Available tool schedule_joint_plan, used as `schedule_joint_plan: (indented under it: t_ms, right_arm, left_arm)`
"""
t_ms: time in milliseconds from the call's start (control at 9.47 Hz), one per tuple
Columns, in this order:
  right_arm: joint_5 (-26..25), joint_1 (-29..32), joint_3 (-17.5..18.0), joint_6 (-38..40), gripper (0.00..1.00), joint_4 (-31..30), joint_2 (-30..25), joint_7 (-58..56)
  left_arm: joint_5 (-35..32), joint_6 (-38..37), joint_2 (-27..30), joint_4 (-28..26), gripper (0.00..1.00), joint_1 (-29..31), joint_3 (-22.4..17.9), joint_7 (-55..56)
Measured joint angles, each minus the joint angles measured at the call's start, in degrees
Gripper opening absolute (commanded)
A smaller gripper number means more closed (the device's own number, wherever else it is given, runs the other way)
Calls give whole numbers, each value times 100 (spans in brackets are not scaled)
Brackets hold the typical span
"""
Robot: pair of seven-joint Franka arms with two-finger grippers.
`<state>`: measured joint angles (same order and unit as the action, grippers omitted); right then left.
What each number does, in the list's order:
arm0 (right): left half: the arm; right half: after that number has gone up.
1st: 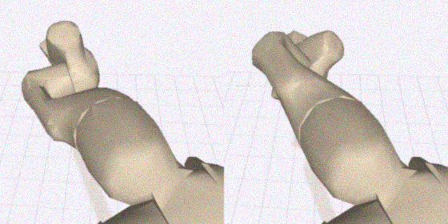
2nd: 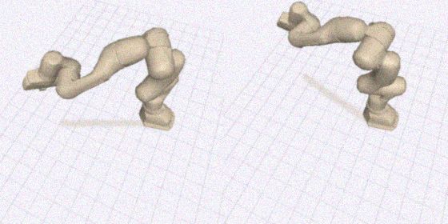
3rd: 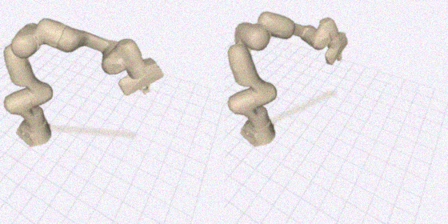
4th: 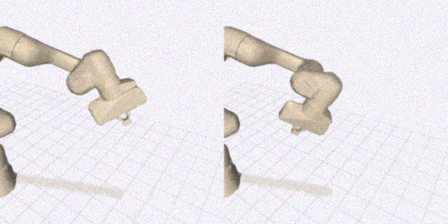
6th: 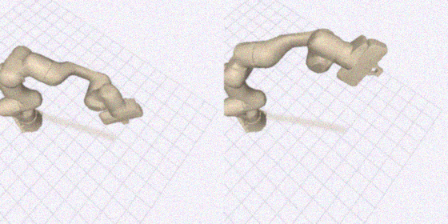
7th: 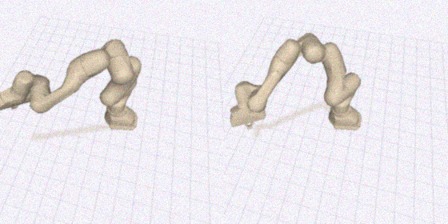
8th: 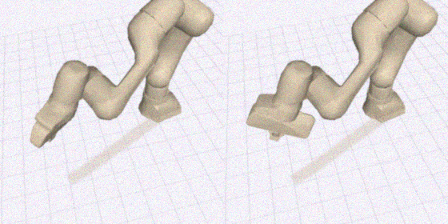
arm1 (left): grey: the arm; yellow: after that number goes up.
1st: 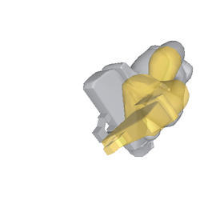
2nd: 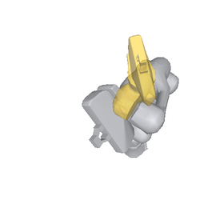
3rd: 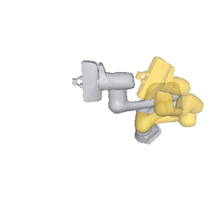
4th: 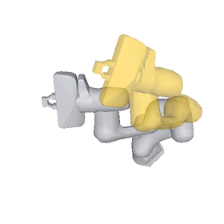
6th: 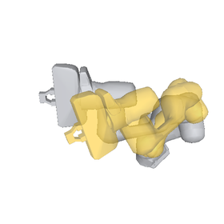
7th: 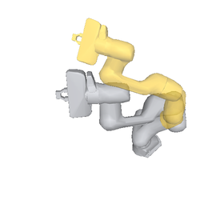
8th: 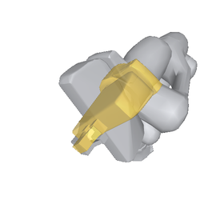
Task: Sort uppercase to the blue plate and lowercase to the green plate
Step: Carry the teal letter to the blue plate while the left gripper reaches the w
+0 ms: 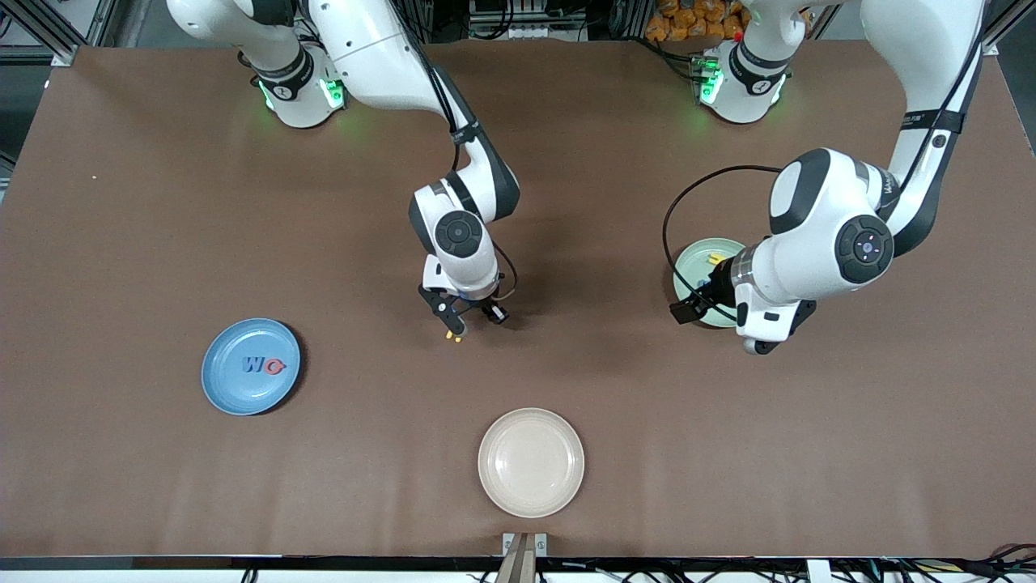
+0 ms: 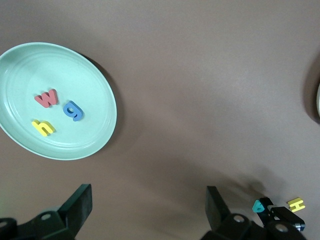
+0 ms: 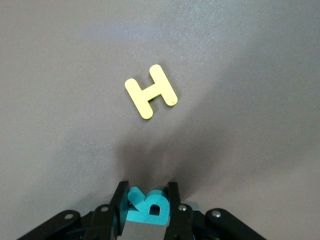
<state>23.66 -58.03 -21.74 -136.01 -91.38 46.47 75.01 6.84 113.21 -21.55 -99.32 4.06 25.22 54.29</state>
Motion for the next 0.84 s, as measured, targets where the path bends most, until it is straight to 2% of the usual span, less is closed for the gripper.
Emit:
schedule_joint_plan:
  t_ms: [211,528,633,845]
  right_arm:
    - [-1,271,-66,10,0,2,-104,-614]
    - [-44,1371,-93,593,0,10,-560,-2208]
    - [-114,1749,-102,882,0,11,-725,-2764]
    - [-352,2500,-104,1386,0,11,-985,-3876]
  left_arm:
    - [0,0,-5,26,100,-10,13,0]
    - [-6,0,-127,132,100,-72,39,-9]
    - [-17,0,-285,312,100,-238,59,-18]
    - [-278,15,-728,753,100,-937,66,88]
